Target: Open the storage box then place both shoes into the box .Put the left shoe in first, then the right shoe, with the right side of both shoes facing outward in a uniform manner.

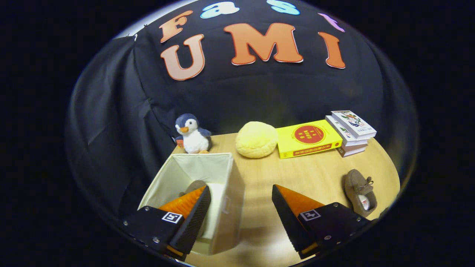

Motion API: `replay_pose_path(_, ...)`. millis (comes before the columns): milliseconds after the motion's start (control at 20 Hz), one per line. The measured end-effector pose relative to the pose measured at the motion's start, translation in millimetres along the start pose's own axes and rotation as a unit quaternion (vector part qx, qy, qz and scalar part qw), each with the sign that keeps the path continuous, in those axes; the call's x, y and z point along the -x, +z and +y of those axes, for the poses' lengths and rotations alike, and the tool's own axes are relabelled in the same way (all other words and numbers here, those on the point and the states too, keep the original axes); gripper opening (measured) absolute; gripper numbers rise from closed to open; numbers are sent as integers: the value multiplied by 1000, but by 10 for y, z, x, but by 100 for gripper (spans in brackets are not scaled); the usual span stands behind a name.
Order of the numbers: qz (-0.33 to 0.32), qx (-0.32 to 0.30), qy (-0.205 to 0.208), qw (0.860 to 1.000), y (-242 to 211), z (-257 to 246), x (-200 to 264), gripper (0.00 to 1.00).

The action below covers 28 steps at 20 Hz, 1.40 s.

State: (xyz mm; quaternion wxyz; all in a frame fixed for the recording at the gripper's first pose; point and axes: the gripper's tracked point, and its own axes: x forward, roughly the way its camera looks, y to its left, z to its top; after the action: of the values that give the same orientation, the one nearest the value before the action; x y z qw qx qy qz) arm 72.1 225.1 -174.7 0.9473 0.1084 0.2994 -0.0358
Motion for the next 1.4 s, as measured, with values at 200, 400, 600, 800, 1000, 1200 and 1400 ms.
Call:
replay_pose_path(200,1,-15,-37,999,-4,-810,81,99)
replay_pose_path(400,3,-18,-78,997,-65,-1657,208,99)
replay_pose_path(600,17,-39,-101,994,-210,-2377,312,99)
replay_pose_path(800,33,-47,-120,991,-421,-2948,348,99)
replay_pose_path(1000,65,-53,-121,989,-709,-3293,271,96)
replay_pose_path(1200,91,-51,-121,987,-942,-3475,122,77)
replay_pose_path(1400,114,-31,-116,986,-1107,-3531,-66,47)
